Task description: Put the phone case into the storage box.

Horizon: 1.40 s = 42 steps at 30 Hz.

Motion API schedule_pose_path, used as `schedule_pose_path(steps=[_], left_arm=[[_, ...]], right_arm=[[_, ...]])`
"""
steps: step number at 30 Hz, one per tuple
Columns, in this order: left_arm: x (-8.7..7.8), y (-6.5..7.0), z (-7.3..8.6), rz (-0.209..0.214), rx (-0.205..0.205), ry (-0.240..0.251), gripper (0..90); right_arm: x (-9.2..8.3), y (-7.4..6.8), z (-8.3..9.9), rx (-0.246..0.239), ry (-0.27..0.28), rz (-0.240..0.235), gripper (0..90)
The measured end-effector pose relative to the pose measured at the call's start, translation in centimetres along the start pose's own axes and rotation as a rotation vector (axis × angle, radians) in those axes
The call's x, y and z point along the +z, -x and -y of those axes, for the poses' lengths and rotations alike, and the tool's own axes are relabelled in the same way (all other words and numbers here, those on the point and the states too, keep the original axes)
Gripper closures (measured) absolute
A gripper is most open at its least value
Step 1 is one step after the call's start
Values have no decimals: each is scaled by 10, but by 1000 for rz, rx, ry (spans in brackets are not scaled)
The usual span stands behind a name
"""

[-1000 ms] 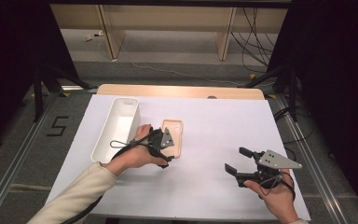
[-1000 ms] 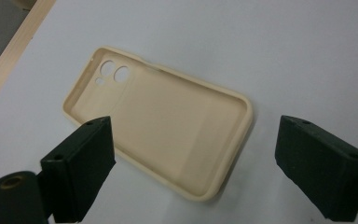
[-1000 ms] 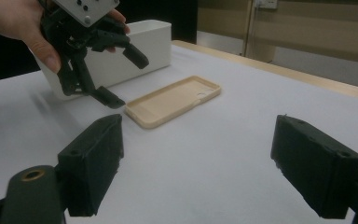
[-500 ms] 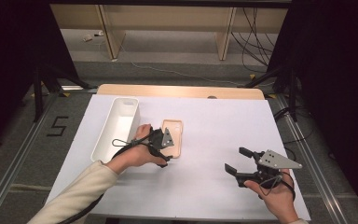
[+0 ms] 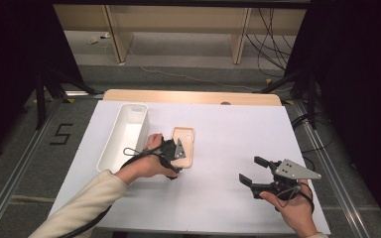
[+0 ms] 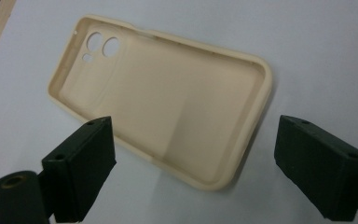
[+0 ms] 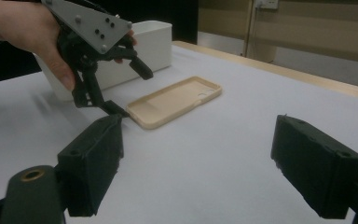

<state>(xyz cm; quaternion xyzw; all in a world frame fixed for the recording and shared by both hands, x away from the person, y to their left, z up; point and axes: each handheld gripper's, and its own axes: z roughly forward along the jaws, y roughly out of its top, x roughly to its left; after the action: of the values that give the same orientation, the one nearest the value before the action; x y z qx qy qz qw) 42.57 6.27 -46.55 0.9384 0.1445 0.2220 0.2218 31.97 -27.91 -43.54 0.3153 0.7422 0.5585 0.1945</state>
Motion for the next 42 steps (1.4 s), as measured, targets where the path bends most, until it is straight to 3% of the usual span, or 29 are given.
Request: schedule_pose_path(steps=[12,21,22,26,27,30,32,42], left_arm=[[6,-1,-3,2,38,-37,128],[9,-3,-2,11,41,-56,137],[9,-3,-2,12,38,-54,137],[9,-3,-3,4,47,-58,137],[9,-3,-3,4,45,-57,138],[10,-4,-4,7,51,-60,140],[10,-4,-5,8,47,-61,142],[11,-5,-7,21,55,-71,153]], right_arm=[[0,0,0,-1,-1,-2,181],[1,-1,0,8,5,-11,181],[2,1,0,-17,19,-4,181],[2,0,0,-12,20,-8,181],[2,-1,0,9,8,-15,181],[2,1,0,-14,19,-6,181],[1,-1,1,13,2,-17,181],[1,-1,1,3,-11,-10,181]])
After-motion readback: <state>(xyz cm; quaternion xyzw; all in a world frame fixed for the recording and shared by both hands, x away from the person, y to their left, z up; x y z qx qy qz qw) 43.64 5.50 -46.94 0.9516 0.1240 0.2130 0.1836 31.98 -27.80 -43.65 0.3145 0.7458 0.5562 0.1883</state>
